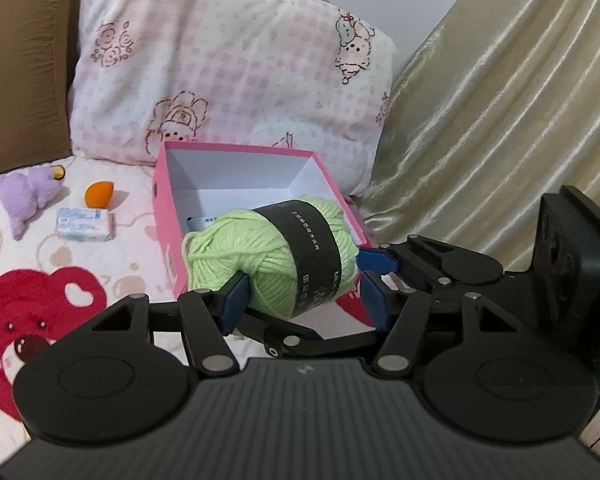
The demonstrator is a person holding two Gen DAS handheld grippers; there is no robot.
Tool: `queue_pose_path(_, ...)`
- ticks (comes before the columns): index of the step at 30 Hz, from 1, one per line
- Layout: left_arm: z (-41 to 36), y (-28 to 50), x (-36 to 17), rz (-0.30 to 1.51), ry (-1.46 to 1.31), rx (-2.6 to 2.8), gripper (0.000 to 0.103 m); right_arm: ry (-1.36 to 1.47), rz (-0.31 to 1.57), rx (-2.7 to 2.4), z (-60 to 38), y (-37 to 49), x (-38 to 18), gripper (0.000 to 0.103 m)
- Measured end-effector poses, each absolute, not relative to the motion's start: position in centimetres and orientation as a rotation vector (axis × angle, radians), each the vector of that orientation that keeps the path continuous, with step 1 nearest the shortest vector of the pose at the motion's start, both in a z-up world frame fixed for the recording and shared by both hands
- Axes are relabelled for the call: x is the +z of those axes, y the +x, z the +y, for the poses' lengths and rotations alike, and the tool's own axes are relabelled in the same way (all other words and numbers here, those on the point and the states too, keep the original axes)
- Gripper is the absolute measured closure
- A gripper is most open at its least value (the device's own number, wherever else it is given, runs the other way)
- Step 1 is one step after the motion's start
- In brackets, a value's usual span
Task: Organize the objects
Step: 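Carry the yarn ball over the pink box and lower it inside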
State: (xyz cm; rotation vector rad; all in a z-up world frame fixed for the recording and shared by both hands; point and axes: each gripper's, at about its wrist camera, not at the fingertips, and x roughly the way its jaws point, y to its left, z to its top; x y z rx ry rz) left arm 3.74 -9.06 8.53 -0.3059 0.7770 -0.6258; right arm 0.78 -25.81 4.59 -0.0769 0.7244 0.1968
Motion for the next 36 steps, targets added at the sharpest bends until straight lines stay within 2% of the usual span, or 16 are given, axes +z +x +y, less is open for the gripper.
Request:
queue_pose_path(9,-11.6,7.5,9.4,0.729,-0.349,-0.643,0.043,-0.062,0.692,0.178,-29.2,3.2,5.9,0.014)
queue_pose_path(20,-15.1,14.7,7.2,0.797,-0.324,-0.584,0.043,0.048,0.687,0.215,-34.4,7.4,5.6,0.018)
queue_pose_path(27,-16.6,18.0,4.0,0.848,-0.311,-0.543,0.043,0.143,0.725,0.249,-37.2,10.2,2.5,0.022)
queue_pose_path(36,-18.4,20.6,0.0,0.933,-0.298,-0.500,0.043,0.211,0.800,0.246,-39.6,12.5,-2.2,0.033)
